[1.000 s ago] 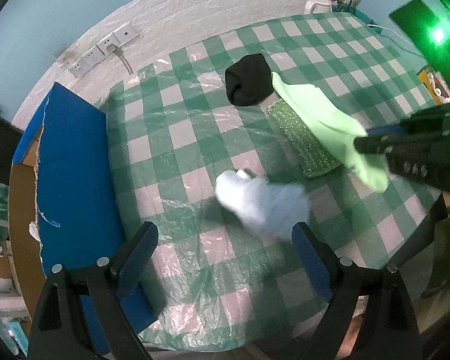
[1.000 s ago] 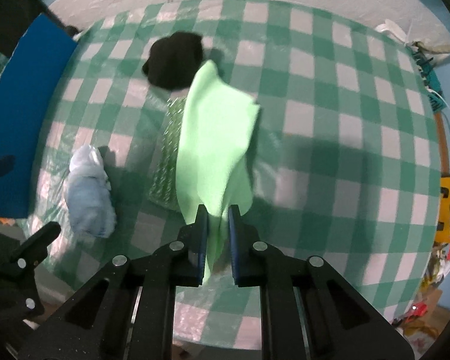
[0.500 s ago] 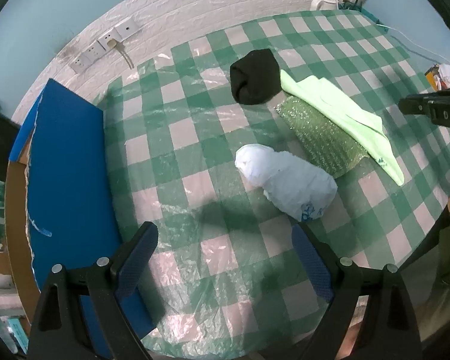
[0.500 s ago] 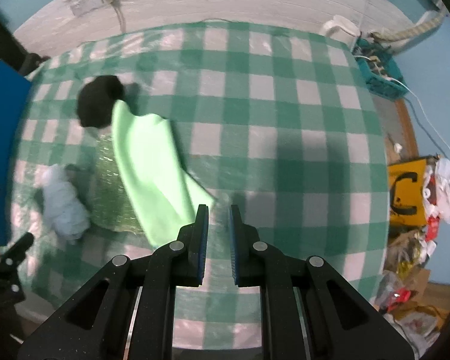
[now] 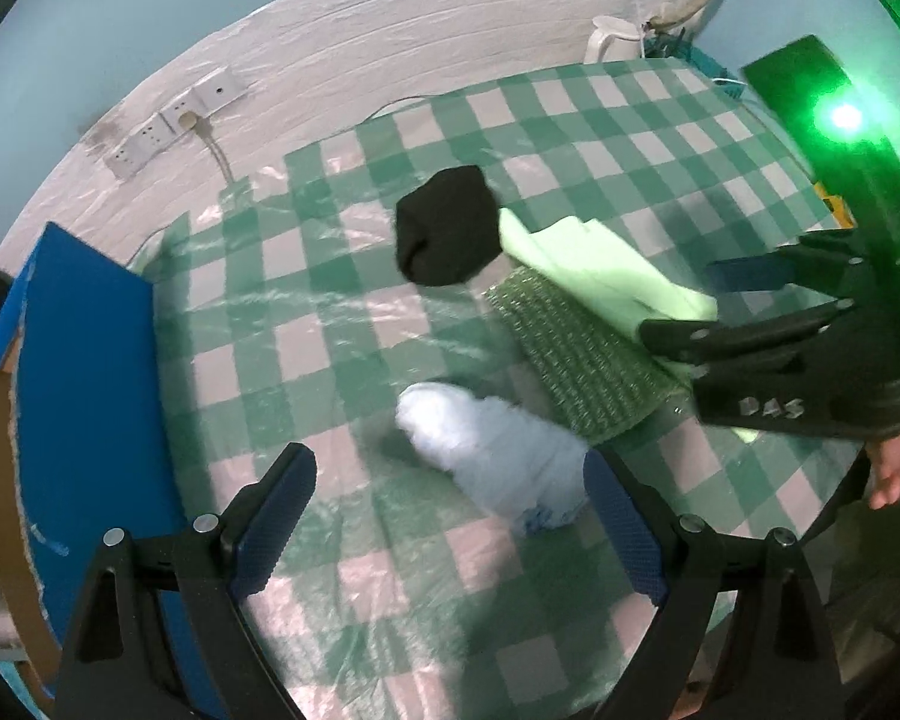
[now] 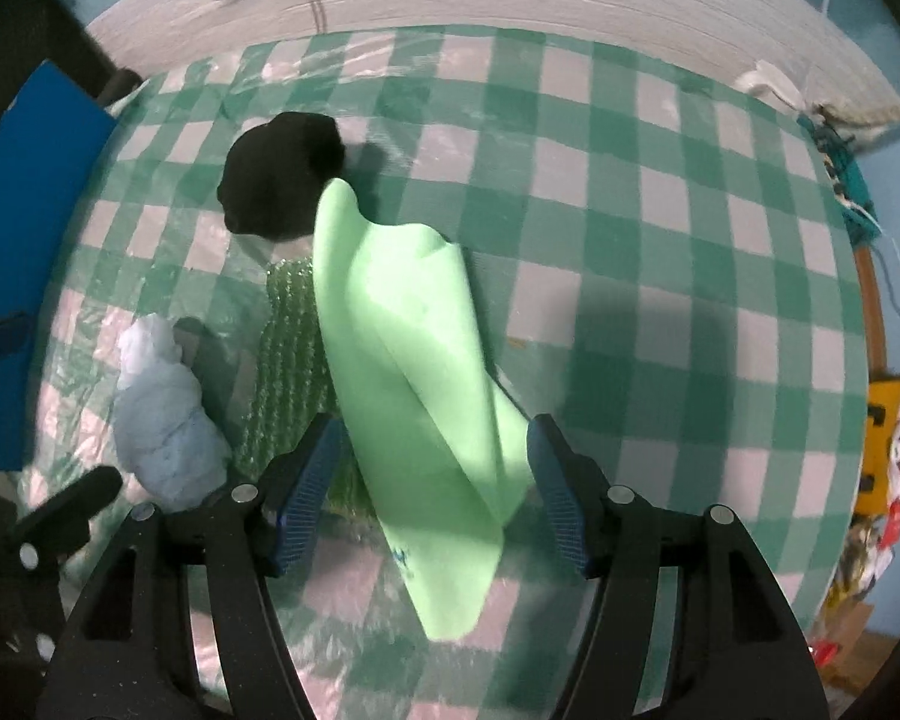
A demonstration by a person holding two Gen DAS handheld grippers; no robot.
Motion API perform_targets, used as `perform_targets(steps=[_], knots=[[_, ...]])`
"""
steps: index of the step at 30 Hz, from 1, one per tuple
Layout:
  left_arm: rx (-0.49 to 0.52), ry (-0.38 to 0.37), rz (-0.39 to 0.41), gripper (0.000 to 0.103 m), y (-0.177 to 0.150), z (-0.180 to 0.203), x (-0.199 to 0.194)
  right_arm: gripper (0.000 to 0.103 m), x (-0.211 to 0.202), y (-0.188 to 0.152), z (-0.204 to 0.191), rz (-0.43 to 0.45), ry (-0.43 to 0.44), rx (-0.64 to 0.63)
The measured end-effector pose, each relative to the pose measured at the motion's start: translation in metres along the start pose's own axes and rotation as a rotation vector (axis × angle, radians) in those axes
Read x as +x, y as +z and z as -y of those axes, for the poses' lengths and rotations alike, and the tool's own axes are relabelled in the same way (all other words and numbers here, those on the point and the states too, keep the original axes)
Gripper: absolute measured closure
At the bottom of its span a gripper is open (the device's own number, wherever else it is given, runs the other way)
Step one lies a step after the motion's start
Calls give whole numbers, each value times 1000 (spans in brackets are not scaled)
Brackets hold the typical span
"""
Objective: Organize soft objects
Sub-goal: 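Lift the green cloth with the right tool while the left tool grasps the white plastic bundle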
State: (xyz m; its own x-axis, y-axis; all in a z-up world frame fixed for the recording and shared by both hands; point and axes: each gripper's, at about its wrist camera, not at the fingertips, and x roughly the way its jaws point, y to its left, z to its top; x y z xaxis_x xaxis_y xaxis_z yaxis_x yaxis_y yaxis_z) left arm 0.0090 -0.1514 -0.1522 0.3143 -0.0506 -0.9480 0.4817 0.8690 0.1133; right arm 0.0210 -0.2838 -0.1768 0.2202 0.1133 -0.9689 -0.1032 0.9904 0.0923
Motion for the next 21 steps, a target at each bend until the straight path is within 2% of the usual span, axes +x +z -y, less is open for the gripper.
perform_targets(steps=[8, 19, 21], knots=[[6, -40, -25, 11, 8, 8, 20, 39, 13, 12, -7, 3, 12, -28], [14, -40, -96, 11, 9, 10, 55, 39, 28, 17, -5, -37, 11, -33], [11, -45, -95, 13, 9, 8, 56, 42, 28, 18, -5, -42, 16, -32]])
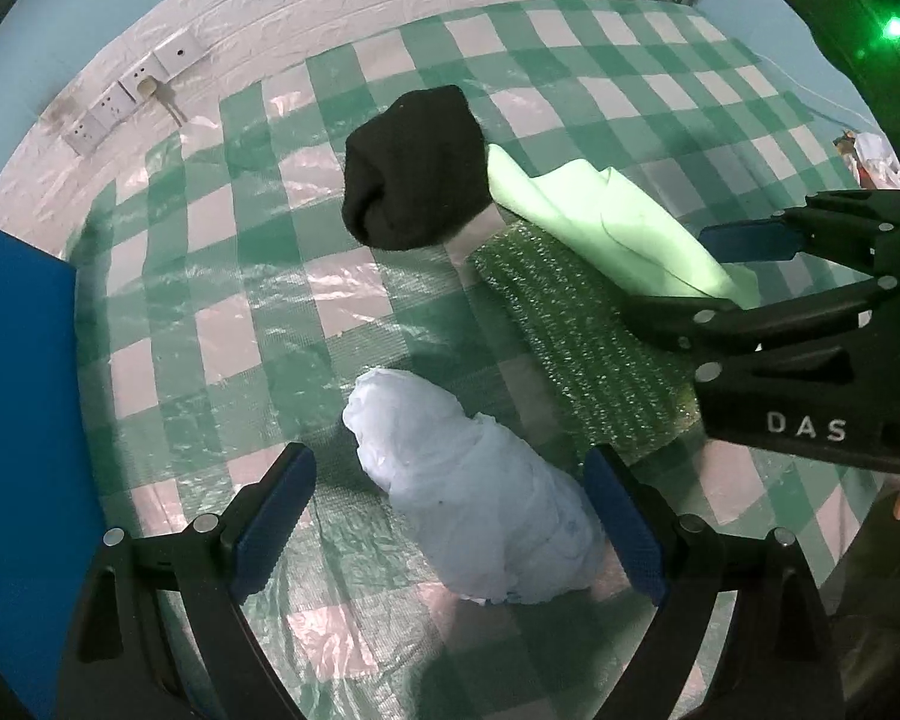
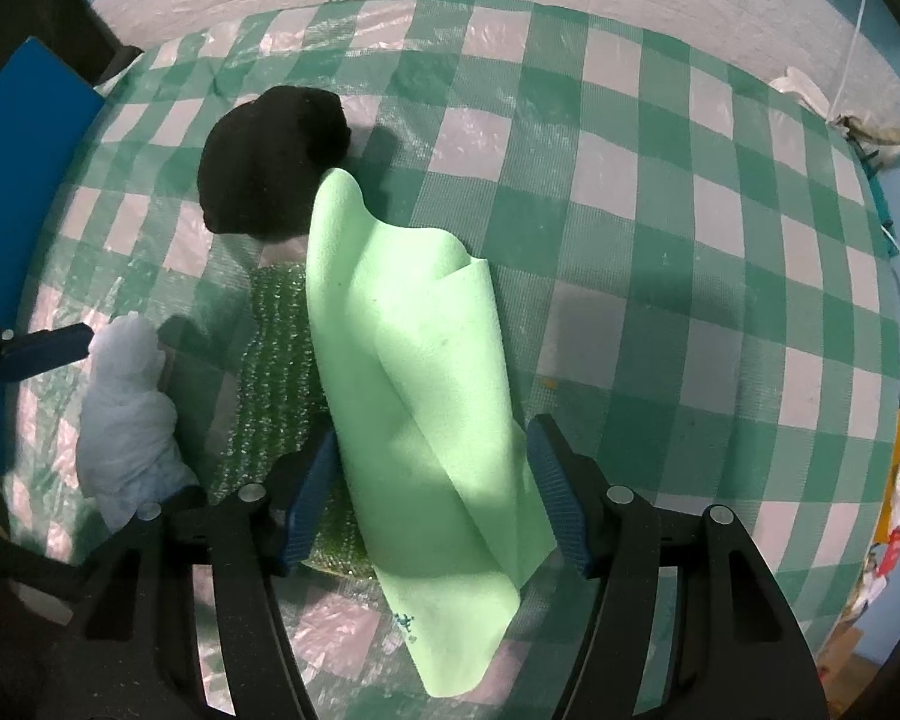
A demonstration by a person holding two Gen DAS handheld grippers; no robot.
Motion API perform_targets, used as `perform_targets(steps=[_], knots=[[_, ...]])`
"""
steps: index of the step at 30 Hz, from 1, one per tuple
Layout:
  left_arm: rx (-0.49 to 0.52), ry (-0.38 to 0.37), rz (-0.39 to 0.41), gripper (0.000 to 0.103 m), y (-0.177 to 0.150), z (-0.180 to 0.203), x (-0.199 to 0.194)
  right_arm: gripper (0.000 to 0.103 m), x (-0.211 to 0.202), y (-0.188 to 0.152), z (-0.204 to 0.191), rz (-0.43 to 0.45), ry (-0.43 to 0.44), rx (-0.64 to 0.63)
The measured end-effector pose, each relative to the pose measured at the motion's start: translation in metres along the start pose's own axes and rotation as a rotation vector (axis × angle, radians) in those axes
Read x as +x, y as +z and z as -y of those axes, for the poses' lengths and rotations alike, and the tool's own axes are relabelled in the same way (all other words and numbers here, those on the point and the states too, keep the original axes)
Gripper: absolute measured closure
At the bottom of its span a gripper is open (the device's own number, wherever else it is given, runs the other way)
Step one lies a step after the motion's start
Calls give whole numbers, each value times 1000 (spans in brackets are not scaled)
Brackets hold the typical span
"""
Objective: Organize soft objects
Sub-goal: 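Lift the green cloth with the right tool while the left tool grasps the white plastic bundle, then carry the white bundle with the left tool while the right tool carries the green cloth over the box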
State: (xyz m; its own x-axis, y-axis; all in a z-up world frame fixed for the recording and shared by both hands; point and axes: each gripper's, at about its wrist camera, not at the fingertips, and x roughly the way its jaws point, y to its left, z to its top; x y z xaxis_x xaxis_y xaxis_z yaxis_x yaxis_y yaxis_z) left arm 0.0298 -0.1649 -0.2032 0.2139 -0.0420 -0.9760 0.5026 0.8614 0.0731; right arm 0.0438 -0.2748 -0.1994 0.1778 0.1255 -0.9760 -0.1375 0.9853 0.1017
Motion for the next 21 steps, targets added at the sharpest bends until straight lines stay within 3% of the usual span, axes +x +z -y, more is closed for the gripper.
perform_targets(steps=[1, 4, 5, 8, 21], knots=[[-3, -4, 1, 15, 0, -1, 0, 48, -1, 1, 1, -1, 1, 1], [-20, -32, -2, 33, -1, -8, -2, 69, -3, 3, 3, -4, 16, 14], [-28, -39, -6, 37, 0, -10, -1, 77, -3, 3, 4, -8, 25, 20], [-43, -49, -9, 42, -1, -15, -2, 89, -4, 5, 5, -7, 24, 31], [-16, -13, 36, 45, -7, -16, -22, 93, -33, 12, 14, 39, 43, 77]])
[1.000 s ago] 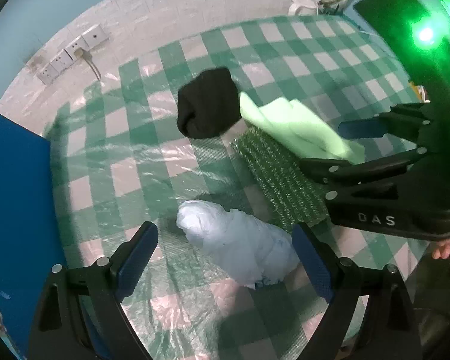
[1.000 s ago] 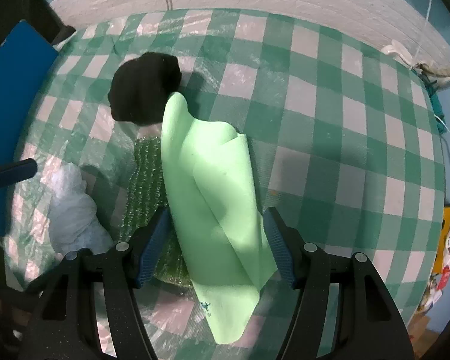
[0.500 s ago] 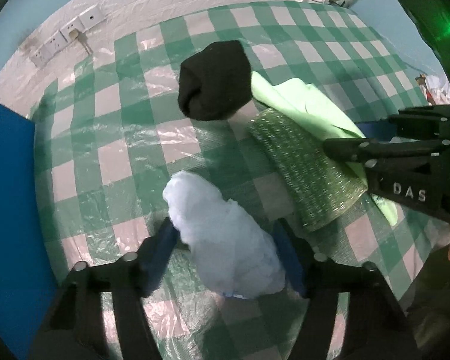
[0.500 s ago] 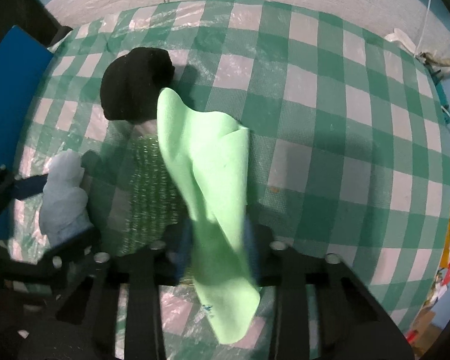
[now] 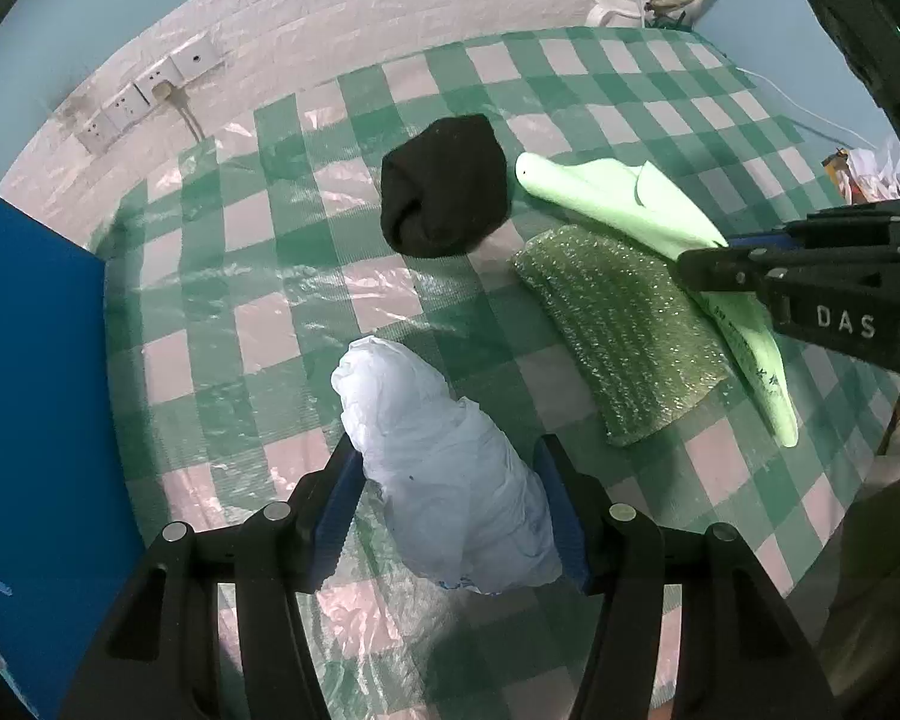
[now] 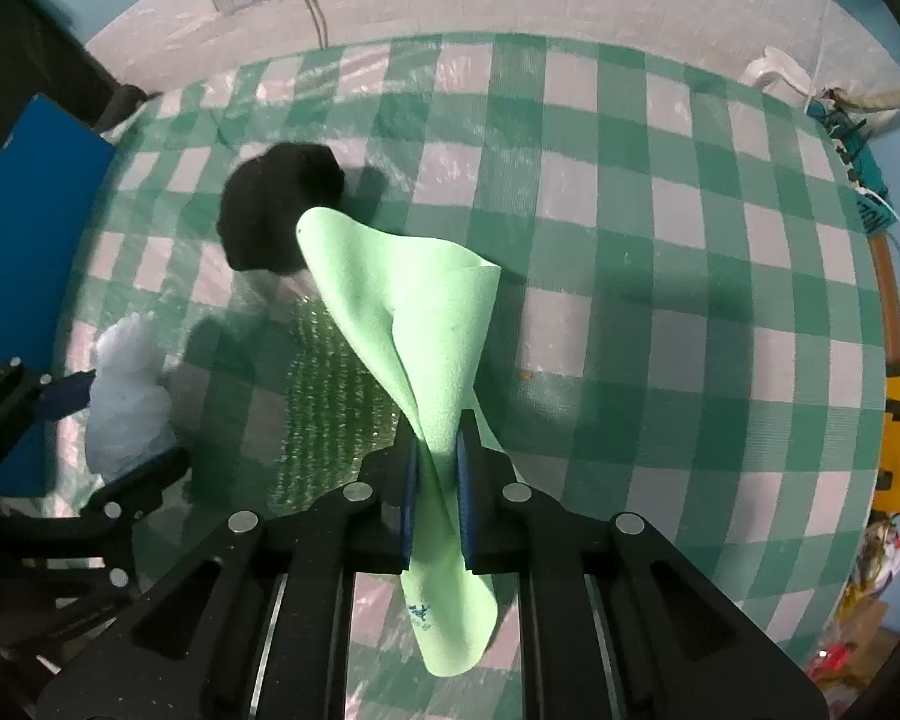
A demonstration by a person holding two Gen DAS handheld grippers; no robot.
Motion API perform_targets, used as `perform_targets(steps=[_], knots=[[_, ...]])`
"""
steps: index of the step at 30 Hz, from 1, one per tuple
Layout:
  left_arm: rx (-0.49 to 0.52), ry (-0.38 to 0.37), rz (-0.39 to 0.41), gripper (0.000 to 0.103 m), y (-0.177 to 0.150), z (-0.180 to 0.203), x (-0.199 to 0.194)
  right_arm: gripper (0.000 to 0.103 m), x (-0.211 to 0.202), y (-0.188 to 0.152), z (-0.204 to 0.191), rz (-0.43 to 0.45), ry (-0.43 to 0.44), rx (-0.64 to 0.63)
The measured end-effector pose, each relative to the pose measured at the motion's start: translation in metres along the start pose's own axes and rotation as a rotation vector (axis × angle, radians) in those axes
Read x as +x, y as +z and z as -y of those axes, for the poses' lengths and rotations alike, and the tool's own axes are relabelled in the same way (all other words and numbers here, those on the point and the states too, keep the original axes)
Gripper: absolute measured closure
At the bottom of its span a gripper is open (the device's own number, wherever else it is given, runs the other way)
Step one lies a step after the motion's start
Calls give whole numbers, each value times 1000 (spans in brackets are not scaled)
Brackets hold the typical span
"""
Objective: Organize soft objects
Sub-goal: 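Carry the white bundle with the left tool while the right tool carries the green cloth over the box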
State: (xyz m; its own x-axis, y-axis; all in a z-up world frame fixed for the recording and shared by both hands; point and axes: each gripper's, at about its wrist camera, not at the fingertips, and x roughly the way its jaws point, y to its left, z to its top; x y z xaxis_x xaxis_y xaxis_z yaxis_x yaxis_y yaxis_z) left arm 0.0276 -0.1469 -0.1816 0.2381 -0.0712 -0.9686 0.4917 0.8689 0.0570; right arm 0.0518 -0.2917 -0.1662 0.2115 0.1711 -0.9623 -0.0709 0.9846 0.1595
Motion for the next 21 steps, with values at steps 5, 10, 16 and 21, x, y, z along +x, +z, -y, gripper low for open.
perform_targets(steps=[5, 10, 16, 21], knots=[[4, 15, 29, 47, -6, 4, -17, 93, -18, -7, -3, 30, -7, 0], [-9, 23, 60, 48, -4, -5, -31, 93, -32, -11, -7, 54, -7, -7], [-23, 43, 97, 49, -6, -14, -47, 93, -48, -13, -17, 86, 1, -24], [-24, 72, 120, 49, -10, -20, -61, 93, -63, -16, -27, 109, 8, -49]])
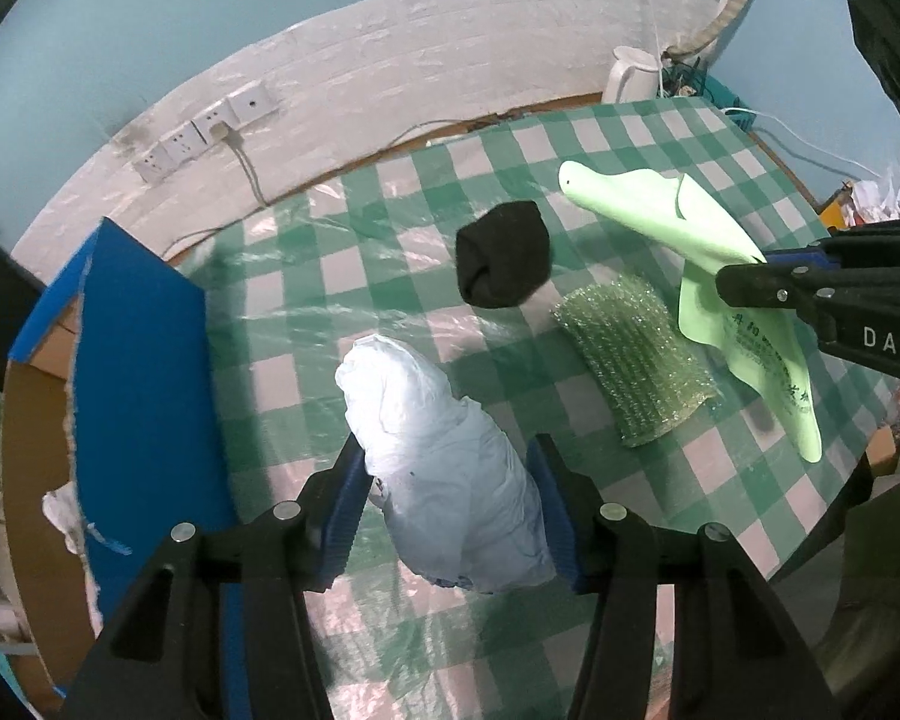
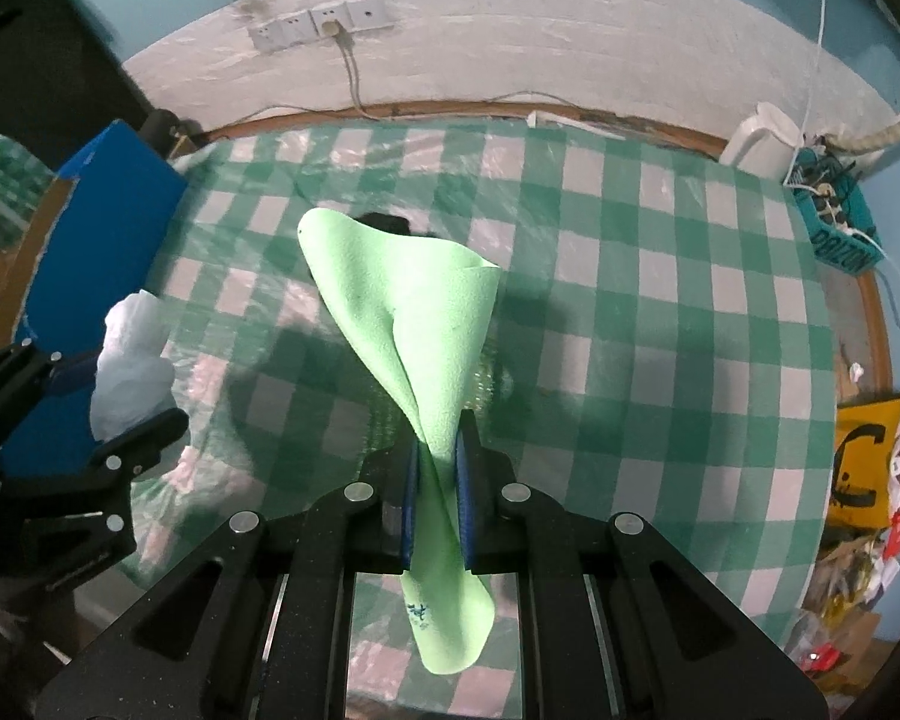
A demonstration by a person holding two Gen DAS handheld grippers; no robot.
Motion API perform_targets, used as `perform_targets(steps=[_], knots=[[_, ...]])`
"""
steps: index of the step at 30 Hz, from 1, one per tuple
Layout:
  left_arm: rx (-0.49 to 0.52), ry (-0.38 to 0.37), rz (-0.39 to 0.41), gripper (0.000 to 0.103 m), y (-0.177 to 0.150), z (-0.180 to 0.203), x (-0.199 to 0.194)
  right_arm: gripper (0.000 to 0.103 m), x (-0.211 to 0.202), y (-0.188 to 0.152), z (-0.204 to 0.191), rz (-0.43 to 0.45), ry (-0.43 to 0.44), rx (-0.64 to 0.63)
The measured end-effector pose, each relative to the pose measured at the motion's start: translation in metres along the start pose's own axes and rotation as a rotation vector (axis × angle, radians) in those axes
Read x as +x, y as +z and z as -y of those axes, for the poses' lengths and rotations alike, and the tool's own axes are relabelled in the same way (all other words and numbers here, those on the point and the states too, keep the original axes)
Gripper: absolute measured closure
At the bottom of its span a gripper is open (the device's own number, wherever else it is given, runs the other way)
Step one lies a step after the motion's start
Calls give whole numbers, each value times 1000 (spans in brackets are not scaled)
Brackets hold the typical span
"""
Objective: Organize soft objects
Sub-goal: 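Carry the white bundle with the left tool while the right tool carries the green cloth over the box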
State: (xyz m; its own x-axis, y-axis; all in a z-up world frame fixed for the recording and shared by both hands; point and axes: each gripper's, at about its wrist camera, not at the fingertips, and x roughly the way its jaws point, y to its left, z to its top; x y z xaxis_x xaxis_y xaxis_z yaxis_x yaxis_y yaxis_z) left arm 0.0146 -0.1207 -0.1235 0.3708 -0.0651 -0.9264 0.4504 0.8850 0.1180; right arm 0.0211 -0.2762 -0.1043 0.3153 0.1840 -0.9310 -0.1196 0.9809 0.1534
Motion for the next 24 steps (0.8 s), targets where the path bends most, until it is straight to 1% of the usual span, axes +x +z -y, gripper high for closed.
perform_targets(steps=[11, 24], knots=[[-17, 54, 52, 49, -4, -19, -28, 93, -23, 6, -27, 43, 9, -60], [-89, 103, 92, 49, -9, -57, -50, 93, -39, 15, -63, 77, 24, -135]])
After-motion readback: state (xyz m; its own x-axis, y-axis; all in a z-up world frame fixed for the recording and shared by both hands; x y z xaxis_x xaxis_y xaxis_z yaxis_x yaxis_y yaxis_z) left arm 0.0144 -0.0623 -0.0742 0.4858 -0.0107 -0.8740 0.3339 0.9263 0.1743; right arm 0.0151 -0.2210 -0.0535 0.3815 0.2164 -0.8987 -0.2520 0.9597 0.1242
